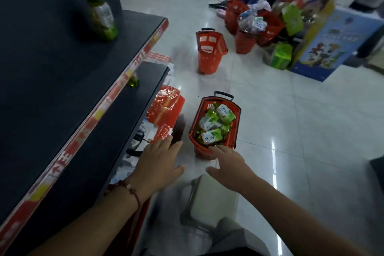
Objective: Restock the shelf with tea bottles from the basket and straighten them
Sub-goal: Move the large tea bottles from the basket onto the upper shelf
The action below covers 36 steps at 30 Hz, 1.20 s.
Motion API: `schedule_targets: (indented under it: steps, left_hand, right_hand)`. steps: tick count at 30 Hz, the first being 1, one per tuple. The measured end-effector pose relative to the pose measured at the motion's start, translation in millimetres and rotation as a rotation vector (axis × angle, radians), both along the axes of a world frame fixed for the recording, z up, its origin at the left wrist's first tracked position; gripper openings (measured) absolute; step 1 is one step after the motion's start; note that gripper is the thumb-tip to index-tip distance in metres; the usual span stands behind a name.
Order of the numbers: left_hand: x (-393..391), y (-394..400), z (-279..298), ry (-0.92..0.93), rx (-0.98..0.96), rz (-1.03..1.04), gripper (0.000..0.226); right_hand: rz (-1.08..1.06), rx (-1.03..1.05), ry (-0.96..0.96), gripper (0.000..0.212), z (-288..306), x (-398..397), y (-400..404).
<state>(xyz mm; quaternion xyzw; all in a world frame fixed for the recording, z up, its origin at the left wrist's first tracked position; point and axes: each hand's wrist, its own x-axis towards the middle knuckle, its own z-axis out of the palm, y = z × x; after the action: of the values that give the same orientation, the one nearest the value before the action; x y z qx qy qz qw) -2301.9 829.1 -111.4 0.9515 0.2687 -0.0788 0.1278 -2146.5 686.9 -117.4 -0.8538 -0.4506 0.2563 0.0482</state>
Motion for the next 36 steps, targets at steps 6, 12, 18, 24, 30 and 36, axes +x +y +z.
schedule_targets:
  steps: [6,12,18,24,30,36]
  left_hand:
    - [90.3,5.0,-14.9,0.062,0.003,-0.107,0.072]
    - [227.1,-0.4,-47.2,0.139,-0.01,-0.091,0.072]
    - [332.1,11.2,-84.4,0.151,-0.023,-0.003,0.065]
    - [398.4,61.8,-164.8,0.157,0.005,0.002,0.065]
    - [459.4,129.6,-321.7,0.133,0.043,-0.115,0.066]
    - [497.0,168.7,-447.5,0.036,0.096,-0.205,0.065]
  right_hand:
    - [-0.086,0.012,-0.011,0.068,-21.7,77.3,-6.9]
    - [-0.057,0.002,0.014,0.068,-63.5,201.1,-10.1]
    - [-0.005,-0.04,0.047,0.069,-114.7,320.9,12.3]
    - [-0.023,-0.062,0.055,0.069,-194.9,390.3,72.2]
    - [-0.055,-0.087,0.018,0.073,-342.3,433.7,140.0]
    - [-0.123,-0.044,-0.013,0.078,-459.9,463.5,176.7]
